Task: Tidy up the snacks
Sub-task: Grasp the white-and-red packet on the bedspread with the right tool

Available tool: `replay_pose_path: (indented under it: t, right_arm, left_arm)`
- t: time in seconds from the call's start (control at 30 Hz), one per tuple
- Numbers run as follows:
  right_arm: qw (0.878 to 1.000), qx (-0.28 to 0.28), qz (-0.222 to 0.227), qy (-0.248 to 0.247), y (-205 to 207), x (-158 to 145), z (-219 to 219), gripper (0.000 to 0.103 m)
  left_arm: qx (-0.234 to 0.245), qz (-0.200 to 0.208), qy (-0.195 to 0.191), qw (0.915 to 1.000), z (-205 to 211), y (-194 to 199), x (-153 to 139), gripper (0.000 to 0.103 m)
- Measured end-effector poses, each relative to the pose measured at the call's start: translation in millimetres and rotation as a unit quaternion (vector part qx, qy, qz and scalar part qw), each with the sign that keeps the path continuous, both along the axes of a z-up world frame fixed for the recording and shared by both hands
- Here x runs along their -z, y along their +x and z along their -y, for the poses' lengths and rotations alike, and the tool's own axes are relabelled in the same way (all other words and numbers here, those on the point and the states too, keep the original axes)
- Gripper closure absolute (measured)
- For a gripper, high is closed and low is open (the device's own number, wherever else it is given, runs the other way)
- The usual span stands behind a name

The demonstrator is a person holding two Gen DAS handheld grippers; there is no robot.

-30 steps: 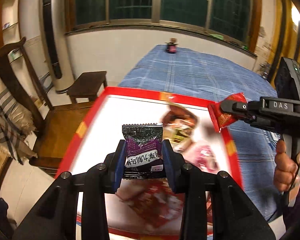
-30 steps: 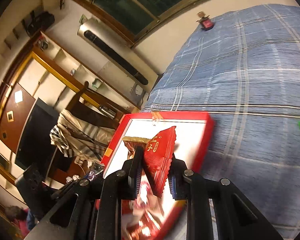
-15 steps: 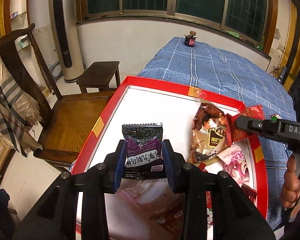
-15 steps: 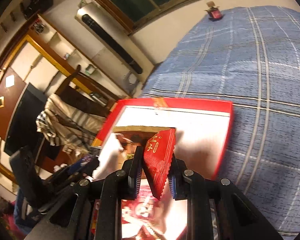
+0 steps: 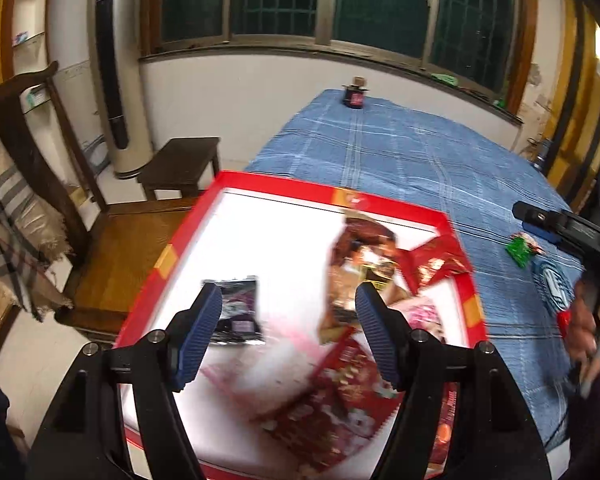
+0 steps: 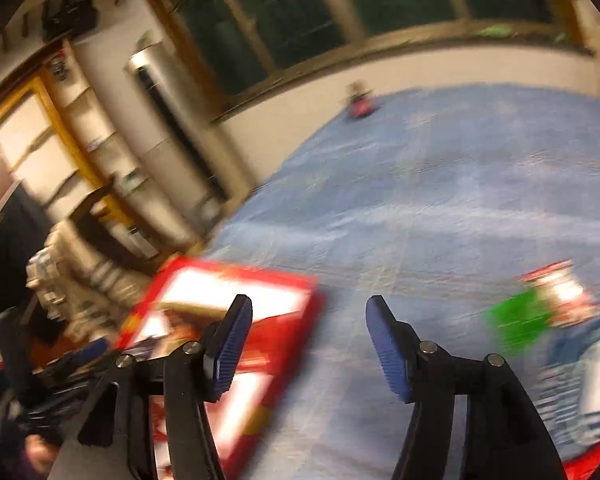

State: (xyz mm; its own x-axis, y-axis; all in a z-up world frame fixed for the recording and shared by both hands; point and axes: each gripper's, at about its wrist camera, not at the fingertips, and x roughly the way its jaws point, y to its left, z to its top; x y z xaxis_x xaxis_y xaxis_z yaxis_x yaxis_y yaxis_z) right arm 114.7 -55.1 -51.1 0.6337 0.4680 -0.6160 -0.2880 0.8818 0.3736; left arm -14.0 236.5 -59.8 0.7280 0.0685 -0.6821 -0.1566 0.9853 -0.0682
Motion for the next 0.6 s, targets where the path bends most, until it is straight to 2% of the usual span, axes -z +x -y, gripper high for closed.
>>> replay_pose_path:
  t: [0.07, 0.13, 0.23, 0.37, 0.4, 0.5, 0.6]
  right_arm:
    - [0.997, 0.058, -0.020, -0.046, 17.9, 6.7, 27.7, 0.041]
    - [0.993, 0.095, -0.038, -0.065, 34.2, 14.6, 52.3, 0.044]
    - [0.987, 0.118, -0.058, -0.088, 54.1, 25.3, 69.1, 0.047]
    - [0.979, 0.130, -0.079, -0.136, 77.2, 44.8, 64.5, 0.055]
    - [0.976, 0.126, -0.094, -0.149, 80.5, 51.8, 62.1, 0.061]
    - [0.974, 0.120, -0.081, -0.176, 71.5, 53.8, 54.3, 0.063]
    - [0.974, 0.103, -0.094, -0.177, 47.2, 52.3, 52.6, 0.062]
  left_arm:
    - [0.008, 0.001, 0.001, 1.0000, 6.6, -0.4, -1.4, 0.034]
    - [0.020, 0.004, -0.003, 0.9998, 15.0, -1.4, -4.3, 0.034]
    - [0.031, 0.007, -0.007, 0.9995, 25.1, -3.1, -8.6, 0.034]
    - [0.044, 0.006, -0.011, 0.9990, 36.5, -4.6, -12.9, 0.034]
    - [0.046, 0.005, -0.010, 0.9989, 38.7, -5.4, -13.6, 0.034]
    - [0.052, 0.004, -0.014, 0.9986, 44.8, -6.9, -15.4, 0.034]
    - [0.056, 0.003, -0.014, 0.9983, 51.9, -8.4, -16.2, 0.034]
